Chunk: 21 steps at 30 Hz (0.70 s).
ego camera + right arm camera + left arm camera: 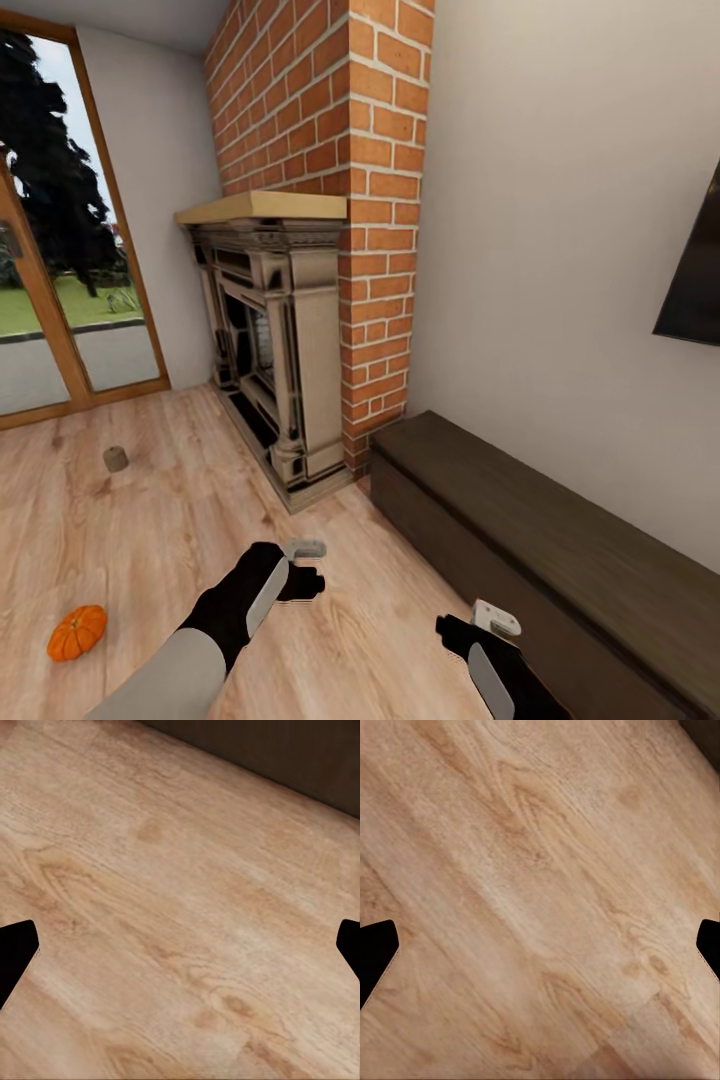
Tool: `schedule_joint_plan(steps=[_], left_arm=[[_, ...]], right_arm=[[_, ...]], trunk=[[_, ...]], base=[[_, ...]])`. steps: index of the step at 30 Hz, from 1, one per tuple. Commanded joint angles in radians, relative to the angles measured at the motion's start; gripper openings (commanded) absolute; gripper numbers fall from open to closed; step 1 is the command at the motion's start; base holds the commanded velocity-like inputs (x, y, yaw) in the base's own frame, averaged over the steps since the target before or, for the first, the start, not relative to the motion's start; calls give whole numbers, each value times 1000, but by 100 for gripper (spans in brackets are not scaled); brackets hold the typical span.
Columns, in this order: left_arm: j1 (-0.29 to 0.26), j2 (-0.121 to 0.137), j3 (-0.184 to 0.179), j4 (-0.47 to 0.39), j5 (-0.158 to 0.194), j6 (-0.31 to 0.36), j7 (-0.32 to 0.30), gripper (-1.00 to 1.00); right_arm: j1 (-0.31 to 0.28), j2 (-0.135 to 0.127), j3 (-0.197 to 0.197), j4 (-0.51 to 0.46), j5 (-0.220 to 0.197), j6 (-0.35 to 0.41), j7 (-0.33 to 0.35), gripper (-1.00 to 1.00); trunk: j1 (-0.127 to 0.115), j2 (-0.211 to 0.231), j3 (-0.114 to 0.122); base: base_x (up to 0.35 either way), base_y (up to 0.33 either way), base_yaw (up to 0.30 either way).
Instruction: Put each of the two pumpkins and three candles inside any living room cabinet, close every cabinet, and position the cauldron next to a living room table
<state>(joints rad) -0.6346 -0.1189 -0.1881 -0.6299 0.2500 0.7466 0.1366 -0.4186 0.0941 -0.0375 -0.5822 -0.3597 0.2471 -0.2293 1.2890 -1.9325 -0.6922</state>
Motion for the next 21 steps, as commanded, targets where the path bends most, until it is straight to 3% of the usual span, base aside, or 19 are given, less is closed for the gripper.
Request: schedule_joint_plan(steps=[1, 14, 21], left_arm=[[-1, 0, -4, -1, 11, 4, 9, 100], [-1, 1, -4, -2, 10, 4, 9, 100], [-1, 1, -4, -2, 11, 4, 9, 100]], right_arm=[[0, 1, -2, -2, -7, 4, -4, 100], [0, 1, -2, -2, -7, 4, -4, 100], [0, 1, -2, -2, -6, 4, -4, 100]], trunk=[[0, 0, -1], [0, 0, -1], [0, 0, -1]], base=[[335, 0, 0], [335, 1, 0], [320, 109, 0]])
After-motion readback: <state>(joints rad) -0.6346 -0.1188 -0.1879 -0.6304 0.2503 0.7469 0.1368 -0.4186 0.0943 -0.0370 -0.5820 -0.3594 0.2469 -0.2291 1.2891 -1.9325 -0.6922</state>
